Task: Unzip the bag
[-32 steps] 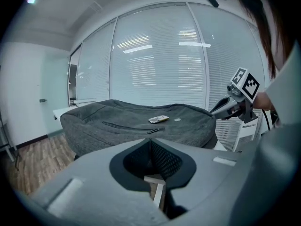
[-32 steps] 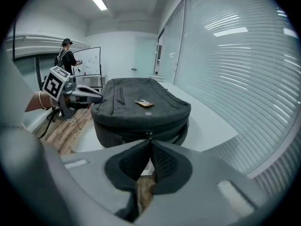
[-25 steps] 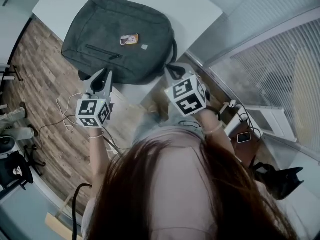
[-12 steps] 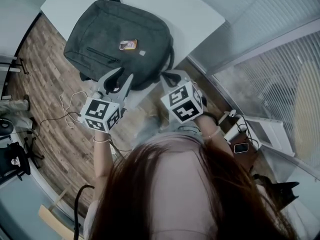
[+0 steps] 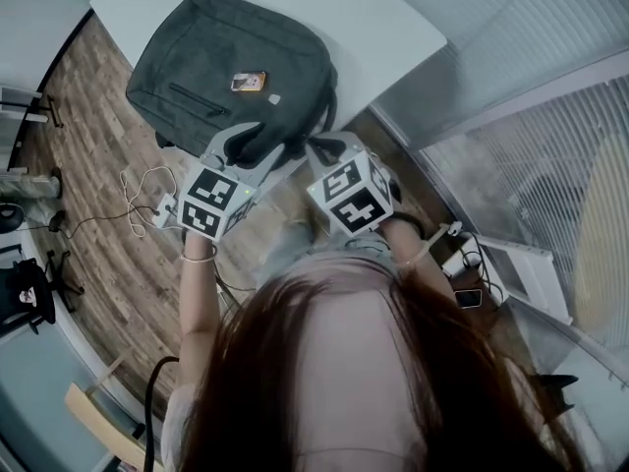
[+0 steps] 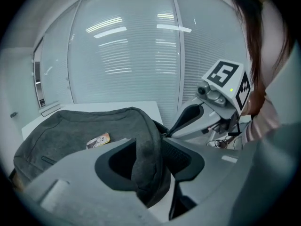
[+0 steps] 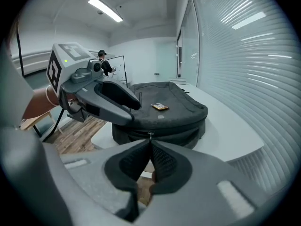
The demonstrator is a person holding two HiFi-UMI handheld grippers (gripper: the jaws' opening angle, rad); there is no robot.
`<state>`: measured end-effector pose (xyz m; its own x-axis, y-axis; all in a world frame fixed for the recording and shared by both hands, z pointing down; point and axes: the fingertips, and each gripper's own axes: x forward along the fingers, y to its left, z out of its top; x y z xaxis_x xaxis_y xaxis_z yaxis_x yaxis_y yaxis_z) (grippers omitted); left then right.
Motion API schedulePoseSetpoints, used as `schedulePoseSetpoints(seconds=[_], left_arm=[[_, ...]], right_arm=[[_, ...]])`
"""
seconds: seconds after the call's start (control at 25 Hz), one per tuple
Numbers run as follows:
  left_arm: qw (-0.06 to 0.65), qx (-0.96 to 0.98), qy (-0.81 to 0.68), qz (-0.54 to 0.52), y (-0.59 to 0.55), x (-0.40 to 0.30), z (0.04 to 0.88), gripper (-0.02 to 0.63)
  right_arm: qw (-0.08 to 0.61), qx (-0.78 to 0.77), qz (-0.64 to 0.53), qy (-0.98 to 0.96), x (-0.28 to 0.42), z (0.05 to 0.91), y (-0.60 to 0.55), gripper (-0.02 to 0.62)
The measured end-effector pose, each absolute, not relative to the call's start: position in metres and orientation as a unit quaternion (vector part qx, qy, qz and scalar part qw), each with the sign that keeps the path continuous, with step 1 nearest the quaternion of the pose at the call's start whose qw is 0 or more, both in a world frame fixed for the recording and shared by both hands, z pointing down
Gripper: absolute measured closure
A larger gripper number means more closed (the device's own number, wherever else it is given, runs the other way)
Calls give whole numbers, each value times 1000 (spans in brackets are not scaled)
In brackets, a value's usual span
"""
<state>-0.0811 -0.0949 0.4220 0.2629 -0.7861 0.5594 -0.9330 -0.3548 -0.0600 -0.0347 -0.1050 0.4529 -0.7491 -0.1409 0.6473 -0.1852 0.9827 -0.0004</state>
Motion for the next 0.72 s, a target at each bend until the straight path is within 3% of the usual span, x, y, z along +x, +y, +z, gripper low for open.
schedulePoseSetpoints(seconds=[0.24, 0.72], left_arm=[[143, 772, -529, 323, -98, -73, 439, 442], [153, 790, -519, 289, -98, -71, 447, 525]], right_arm=[[340, 56, 25, -938, -34, 451, -103, 584], [338, 36, -18, -940, -31, 452, -117, 584]])
